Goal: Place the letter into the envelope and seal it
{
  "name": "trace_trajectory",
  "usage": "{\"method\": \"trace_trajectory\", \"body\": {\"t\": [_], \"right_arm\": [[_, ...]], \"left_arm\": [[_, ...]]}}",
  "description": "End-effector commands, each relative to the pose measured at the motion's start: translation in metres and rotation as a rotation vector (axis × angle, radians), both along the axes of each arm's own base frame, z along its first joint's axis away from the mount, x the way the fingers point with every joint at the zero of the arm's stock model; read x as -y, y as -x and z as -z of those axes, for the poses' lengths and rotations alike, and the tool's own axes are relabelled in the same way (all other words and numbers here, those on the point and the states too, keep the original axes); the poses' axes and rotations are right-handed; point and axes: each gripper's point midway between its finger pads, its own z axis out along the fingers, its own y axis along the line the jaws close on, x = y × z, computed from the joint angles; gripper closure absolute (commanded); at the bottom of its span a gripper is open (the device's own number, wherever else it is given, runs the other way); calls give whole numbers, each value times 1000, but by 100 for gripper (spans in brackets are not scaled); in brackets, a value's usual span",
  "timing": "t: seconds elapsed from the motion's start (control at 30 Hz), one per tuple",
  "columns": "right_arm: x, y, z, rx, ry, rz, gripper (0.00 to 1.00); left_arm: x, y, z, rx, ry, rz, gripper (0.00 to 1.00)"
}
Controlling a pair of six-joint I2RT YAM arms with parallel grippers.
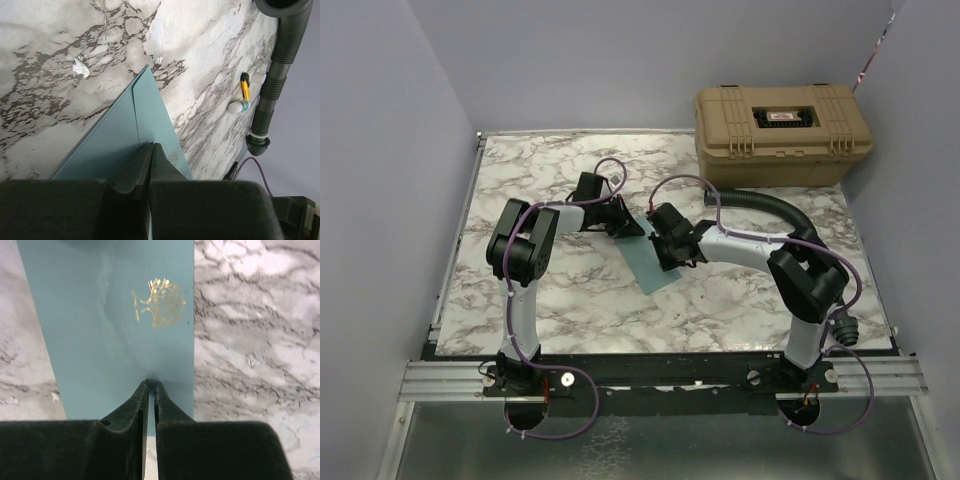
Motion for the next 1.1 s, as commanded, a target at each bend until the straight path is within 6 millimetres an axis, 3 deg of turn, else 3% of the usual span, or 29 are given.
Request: {"method": "trace_trajectory", "body": {"t": [0.0,0.13,0.2,0.3,0.37,0.47,0.57,0.67,0.93,1.07], "right_arm": [[90,88,46,-312,338,26,91],[73,75,16,-258,198,94,92],[62,58,-10,-197,83,144,92],[65,27,-49,-86,-55,254,89],[80,8,-66,-33,-113,327,85],[111,-14,-79,22,-115,406,68],[132,-24,-81,49,-40,357,52],[148,-28,-75,22,54,290,49],[176,-37,-46,-48,225,170,48],[179,-39,-28,-89,260,131,49]], "left_arm": [[-30,17,68,-108,-203,-47,100],[-26,12,53,-71,-179,-25,100],[-20,9,38,-39,-147,0,100],[-11,-1,6,25,-98,25,94],[-10,-6,-15,50,-89,23,81],[-11,-9,-44,102,-84,8,56],[-17,-7,-68,161,-102,-18,37],[-28,-4,-86,217,-142,-65,24],[-81,1,-113,351,-353,-256,5],[-94,-2,-126,401,-400,-299,1]]}}
